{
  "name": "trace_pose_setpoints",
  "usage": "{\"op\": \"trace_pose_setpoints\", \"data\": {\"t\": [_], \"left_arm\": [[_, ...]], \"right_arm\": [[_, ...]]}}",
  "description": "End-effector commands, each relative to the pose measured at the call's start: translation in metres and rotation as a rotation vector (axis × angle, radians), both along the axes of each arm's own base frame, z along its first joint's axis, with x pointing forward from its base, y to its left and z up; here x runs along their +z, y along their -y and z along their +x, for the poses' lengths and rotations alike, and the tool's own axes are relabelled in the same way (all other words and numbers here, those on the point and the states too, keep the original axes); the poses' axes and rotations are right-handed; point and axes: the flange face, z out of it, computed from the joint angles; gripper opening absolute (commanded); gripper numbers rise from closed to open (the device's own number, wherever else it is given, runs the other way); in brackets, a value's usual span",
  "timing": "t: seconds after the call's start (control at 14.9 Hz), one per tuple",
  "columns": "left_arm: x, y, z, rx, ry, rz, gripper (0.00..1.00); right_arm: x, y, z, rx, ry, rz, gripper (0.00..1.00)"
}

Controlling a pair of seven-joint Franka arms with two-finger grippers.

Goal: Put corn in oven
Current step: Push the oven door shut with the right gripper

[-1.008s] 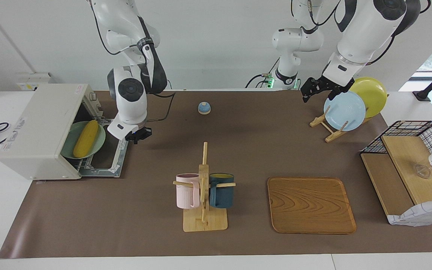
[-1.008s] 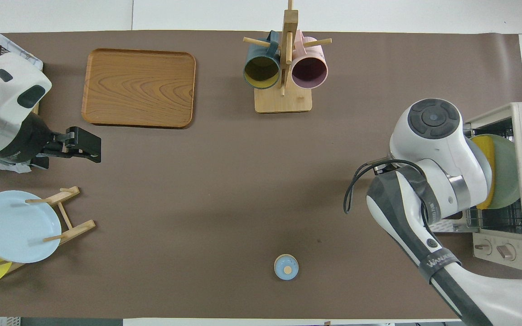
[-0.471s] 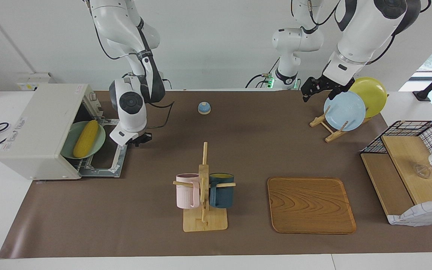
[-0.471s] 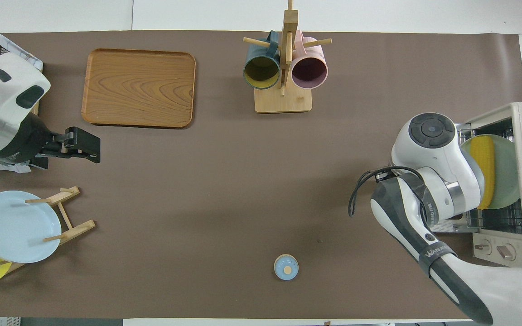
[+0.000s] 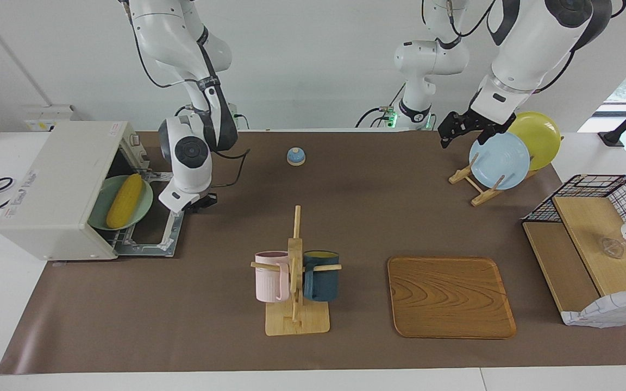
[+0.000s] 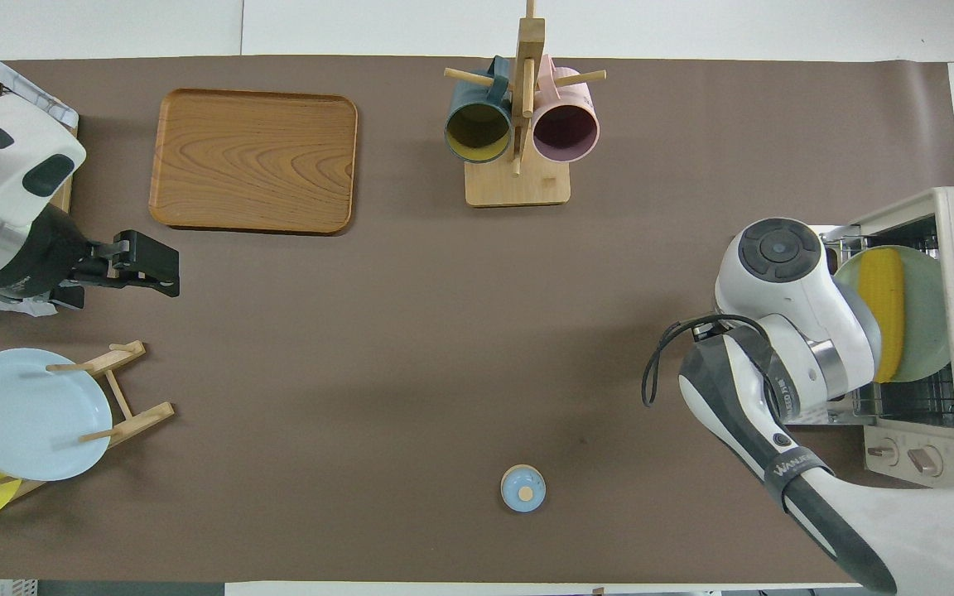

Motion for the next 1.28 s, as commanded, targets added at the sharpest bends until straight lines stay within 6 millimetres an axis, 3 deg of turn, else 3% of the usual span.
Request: {"op": "trace_pose_setpoints", "data": {"t": [0.0,0.4,0.61,0.81,1.01,1.21], "left_arm": [[0.004,-0.003,-0.003,0.000,0.014,0.018,1.00],[0.004,-0.003,-0.003,0.000,0.014,0.018,1.00],[0.004,-0.003,-0.003,0.000,0.014,0.018,1.00],[0.004,-0.003,-0.003,0.000,0.014,0.018,1.00],[0.004,-0.003,-0.003,0.000,0.014,0.018,1.00],[0.004,-0.003,-0.003,0.000,0.014,0.018,1.00]], "right_arm": [[-0.006,0.012,-0.002,0.015,0.020,-0.027,0.00],[-0.007,0.012,-0.004,0.074,0.015,-0.083,0.00],[0.008,0.016,0.001,0.093,0.001,-0.138,0.00],[0.043,0.025,0.012,0.116,-0.010,-0.169,0.00],[0.094,0.051,0.025,0.171,-0.041,-0.166,0.00],[0.129,0.074,0.020,0.197,-0.053,-0.165,0.00]]}}
